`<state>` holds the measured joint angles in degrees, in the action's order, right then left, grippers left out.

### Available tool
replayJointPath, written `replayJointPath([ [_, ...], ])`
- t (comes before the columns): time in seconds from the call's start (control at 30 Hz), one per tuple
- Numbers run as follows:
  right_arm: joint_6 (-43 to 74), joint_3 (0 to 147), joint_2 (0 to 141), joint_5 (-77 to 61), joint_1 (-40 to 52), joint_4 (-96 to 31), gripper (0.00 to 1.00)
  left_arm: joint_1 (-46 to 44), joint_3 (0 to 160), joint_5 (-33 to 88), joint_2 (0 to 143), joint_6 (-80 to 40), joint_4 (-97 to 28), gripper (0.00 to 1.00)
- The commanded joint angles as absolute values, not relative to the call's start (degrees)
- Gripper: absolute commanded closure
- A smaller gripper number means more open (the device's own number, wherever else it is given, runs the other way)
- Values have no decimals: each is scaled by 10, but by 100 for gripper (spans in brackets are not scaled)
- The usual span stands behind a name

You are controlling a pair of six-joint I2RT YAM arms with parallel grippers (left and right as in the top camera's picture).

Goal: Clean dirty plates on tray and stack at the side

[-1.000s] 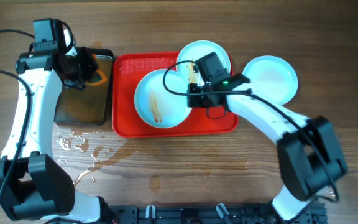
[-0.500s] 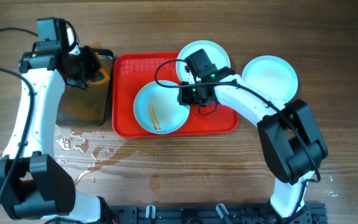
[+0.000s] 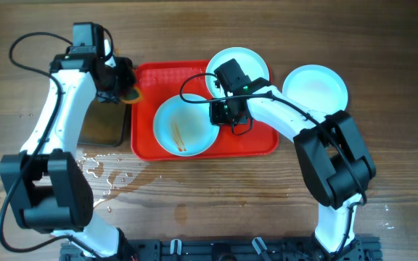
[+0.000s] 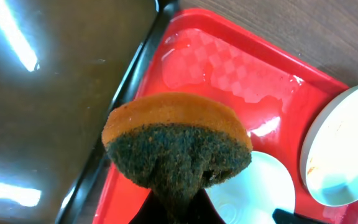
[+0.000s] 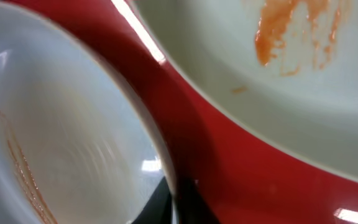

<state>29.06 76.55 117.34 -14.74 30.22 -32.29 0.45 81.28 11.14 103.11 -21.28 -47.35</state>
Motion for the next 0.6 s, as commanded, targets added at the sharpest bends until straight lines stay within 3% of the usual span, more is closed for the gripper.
replayJointPath([
  [0.0, 300, 775, 1190, -153, 302, -323, 96, -16, 815, 109, 1044, -221, -467, 96],
  [0.57, 295, 775, 1190, -162, 300, -317, 96, -145, 815, 108, 1208, -184, -480, 96],
])
